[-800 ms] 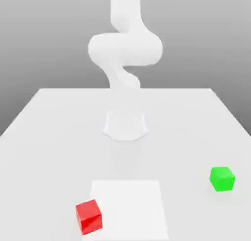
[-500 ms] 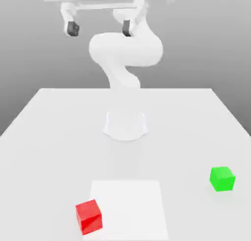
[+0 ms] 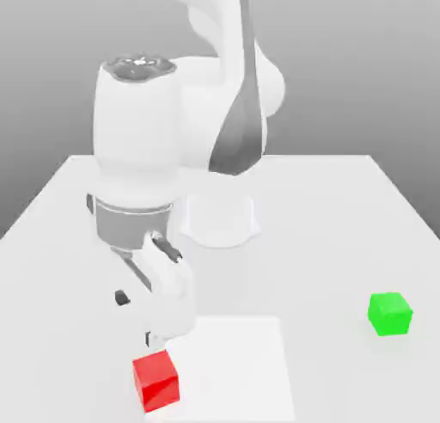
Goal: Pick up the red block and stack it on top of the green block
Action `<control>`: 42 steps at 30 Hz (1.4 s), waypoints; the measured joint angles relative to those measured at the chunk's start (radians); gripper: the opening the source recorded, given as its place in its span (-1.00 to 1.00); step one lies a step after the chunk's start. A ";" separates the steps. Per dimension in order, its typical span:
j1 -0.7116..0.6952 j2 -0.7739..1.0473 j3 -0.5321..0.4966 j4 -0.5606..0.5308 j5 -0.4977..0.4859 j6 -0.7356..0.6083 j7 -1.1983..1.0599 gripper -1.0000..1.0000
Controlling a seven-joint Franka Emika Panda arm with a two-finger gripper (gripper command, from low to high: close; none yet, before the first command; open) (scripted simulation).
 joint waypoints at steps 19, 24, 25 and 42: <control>0.032 0.029 0.014 -0.014 0.029 0.023 0.012 -1.00; 0.162 -0.052 0.166 -0.061 0.065 -0.003 -0.020 -1.00; 0.206 -0.068 0.198 -0.071 0.073 -0.007 -0.027 -1.00; 0.679 -0.022 0.244 -0.144 -0.063 0.094 0.062 -1.00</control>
